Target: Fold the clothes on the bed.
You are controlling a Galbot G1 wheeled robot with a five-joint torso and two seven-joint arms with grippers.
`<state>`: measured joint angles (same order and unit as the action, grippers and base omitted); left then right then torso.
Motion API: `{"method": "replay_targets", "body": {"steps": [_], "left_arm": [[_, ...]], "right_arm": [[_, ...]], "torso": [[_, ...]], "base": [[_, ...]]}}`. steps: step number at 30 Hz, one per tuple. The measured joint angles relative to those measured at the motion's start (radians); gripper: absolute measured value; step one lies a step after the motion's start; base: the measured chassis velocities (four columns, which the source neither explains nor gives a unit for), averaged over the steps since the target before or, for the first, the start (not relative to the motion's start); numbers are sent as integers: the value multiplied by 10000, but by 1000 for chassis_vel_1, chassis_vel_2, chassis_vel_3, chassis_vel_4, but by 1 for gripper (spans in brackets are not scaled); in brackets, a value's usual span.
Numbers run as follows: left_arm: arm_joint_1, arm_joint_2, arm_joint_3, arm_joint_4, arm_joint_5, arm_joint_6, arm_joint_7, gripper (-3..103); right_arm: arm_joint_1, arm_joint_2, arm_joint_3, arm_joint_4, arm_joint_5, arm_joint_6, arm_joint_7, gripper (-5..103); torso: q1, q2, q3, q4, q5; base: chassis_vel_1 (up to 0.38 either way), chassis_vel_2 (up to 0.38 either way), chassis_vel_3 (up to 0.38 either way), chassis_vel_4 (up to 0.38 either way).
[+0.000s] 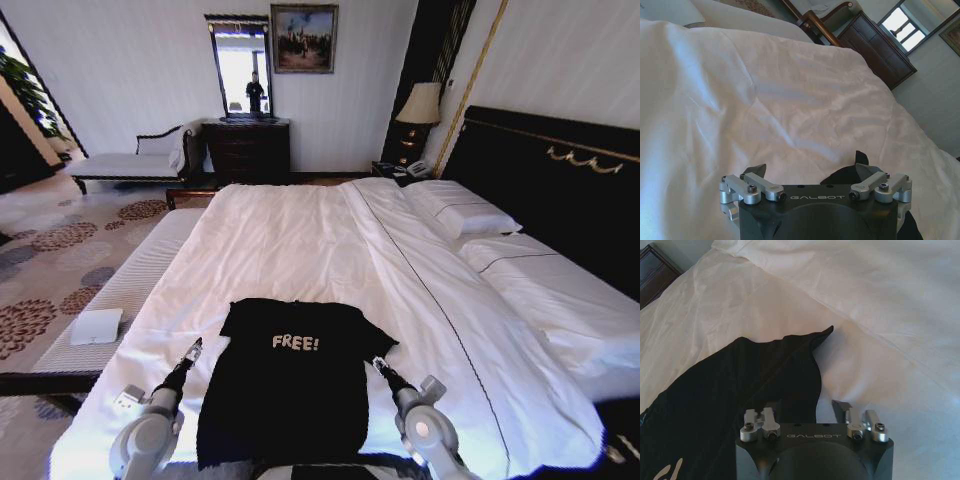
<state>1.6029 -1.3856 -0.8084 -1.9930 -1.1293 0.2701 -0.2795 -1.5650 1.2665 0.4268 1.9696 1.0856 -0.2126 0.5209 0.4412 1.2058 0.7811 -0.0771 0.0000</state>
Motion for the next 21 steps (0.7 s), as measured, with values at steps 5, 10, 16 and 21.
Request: {"method": "replay_targets", "body": {"steps": [5, 10, 16, 21], "left_arm": [[-2, -50, 29, 1, 37, 0, -3, 100], [-10, -89, 37, 1, 60, 0, -6, 100], [-12, -128, 44, 2, 99, 0, -11, 100], [-4, -127, 40, 10, 107, 0, -14, 100]], "right_arm": [[-17, -1, -6, 14, -12, 5, 6, 37], [-84, -28, -52, 166, -16, 21, 32, 20], [-122, -33, -119, 301, -27, 49, 88, 1], [-269, -103, -119, 465, -39, 66, 129, 0]], "torso": [[0, 0, 0, 0, 0], [0, 0, 0, 0, 0], [0, 0, 0, 1, 0], [0, 0, 0, 0, 1]], "base": [[0, 0, 0, 0], [0, 0, 0, 0], [0, 0, 0, 0], [0, 0, 0, 0]]}}
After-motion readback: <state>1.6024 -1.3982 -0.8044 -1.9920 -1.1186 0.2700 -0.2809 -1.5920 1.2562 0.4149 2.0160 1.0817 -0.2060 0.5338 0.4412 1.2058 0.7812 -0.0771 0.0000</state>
